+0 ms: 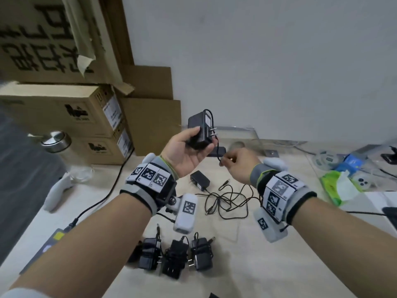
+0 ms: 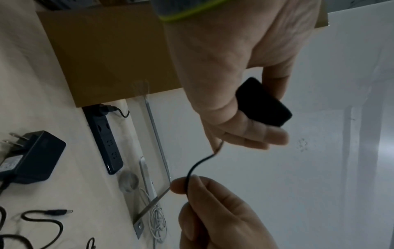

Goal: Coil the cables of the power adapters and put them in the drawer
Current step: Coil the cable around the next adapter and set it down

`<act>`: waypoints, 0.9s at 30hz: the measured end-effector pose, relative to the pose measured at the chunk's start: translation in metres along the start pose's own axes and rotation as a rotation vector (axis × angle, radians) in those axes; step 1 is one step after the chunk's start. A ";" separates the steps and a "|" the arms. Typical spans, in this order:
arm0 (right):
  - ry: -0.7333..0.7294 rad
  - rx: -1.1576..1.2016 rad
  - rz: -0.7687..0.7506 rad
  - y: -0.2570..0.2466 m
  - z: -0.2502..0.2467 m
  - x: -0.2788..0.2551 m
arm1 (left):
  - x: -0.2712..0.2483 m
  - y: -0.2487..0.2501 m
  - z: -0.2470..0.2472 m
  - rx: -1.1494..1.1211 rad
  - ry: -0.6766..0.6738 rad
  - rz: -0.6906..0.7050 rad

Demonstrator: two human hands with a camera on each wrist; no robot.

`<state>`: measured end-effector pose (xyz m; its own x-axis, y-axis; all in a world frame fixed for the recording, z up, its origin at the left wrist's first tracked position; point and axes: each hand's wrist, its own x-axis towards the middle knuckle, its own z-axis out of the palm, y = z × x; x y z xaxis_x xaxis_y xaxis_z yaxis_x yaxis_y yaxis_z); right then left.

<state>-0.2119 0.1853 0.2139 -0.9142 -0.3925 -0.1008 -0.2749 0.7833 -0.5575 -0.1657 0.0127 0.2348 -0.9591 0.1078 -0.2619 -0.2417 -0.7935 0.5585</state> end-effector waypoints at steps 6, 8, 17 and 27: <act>-0.078 -0.169 -0.057 -0.007 -0.008 -0.003 | 0.000 0.013 -0.019 0.448 0.027 0.054; -0.096 -0.190 -0.100 -0.013 -0.014 -0.006 | 0.003 0.016 -0.024 0.667 0.111 0.114; -0.022 -0.239 -0.326 -0.049 -0.023 -0.007 | 0.003 0.025 -0.030 0.892 0.100 0.139; -0.009 -0.173 -0.362 -0.045 -0.024 -0.011 | 0.005 0.034 -0.035 0.882 0.090 0.120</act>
<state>-0.1967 0.1657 0.2594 -0.7464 -0.6619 0.0691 -0.6259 0.6629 -0.4110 -0.1733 -0.0350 0.2256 -0.9788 -0.0233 -0.2033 -0.2022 -0.0437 0.9784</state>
